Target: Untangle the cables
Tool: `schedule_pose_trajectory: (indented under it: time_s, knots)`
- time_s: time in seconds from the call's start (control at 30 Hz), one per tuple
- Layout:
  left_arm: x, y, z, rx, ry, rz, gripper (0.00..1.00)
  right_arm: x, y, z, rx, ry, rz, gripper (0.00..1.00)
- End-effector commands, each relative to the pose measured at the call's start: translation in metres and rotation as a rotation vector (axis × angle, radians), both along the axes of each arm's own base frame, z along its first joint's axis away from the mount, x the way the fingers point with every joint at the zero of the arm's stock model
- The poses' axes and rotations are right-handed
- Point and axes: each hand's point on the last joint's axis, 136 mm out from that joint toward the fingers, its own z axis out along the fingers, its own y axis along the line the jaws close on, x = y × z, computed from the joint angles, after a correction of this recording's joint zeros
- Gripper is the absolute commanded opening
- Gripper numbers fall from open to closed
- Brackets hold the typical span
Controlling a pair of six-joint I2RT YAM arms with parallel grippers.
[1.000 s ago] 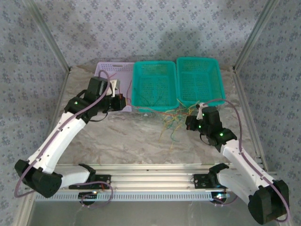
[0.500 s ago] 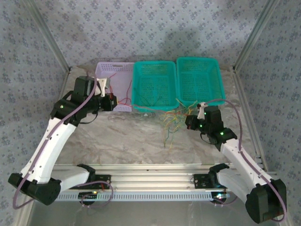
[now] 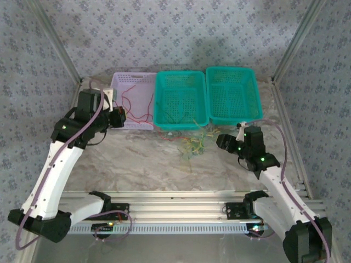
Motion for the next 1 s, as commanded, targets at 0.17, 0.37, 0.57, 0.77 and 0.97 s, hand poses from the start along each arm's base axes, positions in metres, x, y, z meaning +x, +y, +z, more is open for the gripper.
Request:
schedule_pose_trajectory:
  time_s: [0.17, 0.37, 0.57, 0.77, 0.97]
  knots:
    - [-0.004, 0.005, 0.014, -0.001, -0.043, 0.008, 0.00, -0.001, 0.011, 0.005, 0.090, -0.016, 0.028, 0.67]
    - [-0.004, 0.000, 0.021, -0.042, -0.060, -0.004, 0.00, -0.002, 0.052, -0.005, 0.090, -0.016, 0.137, 0.69]
    - [-0.004, -0.005, 0.018, -0.071, -0.050, -0.017, 0.00, 0.004, 0.085, -0.019, 0.005, 0.029, 0.183, 0.72]
    - [-0.007, -0.009, 0.011, -0.101, -0.036, -0.027, 0.00, 0.018, 0.106, -0.038, 0.021, 0.079, 0.171, 0.76]
    - [-0.008, -0.013, 0.008, -0.118, -0.029, -0.038, 0.00, 0.034, 0.125, -0.040, 0.009, 0.051, 0.182, 0.74]
